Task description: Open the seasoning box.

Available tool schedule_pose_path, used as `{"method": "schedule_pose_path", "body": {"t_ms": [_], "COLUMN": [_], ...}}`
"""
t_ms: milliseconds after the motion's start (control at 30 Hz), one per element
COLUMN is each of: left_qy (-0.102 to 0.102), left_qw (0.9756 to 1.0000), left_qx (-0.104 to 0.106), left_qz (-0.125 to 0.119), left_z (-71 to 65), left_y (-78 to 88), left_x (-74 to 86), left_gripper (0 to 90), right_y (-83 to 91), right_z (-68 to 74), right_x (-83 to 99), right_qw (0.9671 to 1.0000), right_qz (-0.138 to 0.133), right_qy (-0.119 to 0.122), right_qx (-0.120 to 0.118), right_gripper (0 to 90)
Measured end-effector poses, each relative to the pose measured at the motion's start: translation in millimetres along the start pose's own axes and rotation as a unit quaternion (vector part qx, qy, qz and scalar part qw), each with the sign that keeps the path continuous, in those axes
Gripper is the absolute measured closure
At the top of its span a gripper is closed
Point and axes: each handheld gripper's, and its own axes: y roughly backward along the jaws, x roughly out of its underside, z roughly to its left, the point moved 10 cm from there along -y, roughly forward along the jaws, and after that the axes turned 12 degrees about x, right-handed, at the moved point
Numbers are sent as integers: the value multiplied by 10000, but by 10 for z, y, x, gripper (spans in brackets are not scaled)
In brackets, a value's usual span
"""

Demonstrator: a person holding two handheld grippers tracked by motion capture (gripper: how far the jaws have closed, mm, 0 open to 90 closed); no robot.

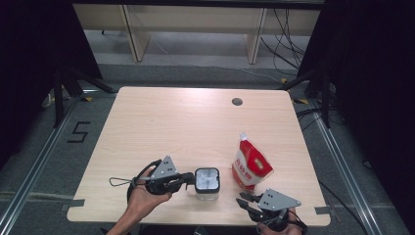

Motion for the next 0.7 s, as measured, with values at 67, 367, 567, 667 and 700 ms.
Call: {"method": "schedule_pose_path", "body": {"t_ms": [67, 367, 567, 667, 700], "left_qy": [-2, 15, 72, 82, 114], "left_qw": [10000, 10000, 9999, 9998, 9998], "left_qx": [1, 6, -4, 2, 15], "left_qz": [-2, -95, -91, -154, -155], "left_z": [-1, -2, 1, 1, -1], "left_y": [-1, -8, -4, -10, -9], "left_x": [0, -11, 0, -5, -2], "left_gripper": [889, 890, 891, 891, 891], "right_y": [-29, -214, -298, -323, -323], "right_z": [20, 117, 140, 146, 142], "right_x": [-49, -133, -183, -205, -211], "right_qw": [10000, 9998, 9996, 9995, 9995], "right_qz": [-61, -2, 12, -21, -9], "right_qy": [53, 201, 286, 320, 318], "right_qx": [36, -72, -47, -78, -53], "right_gripper": [783, 855, 874, 886, 891]}}
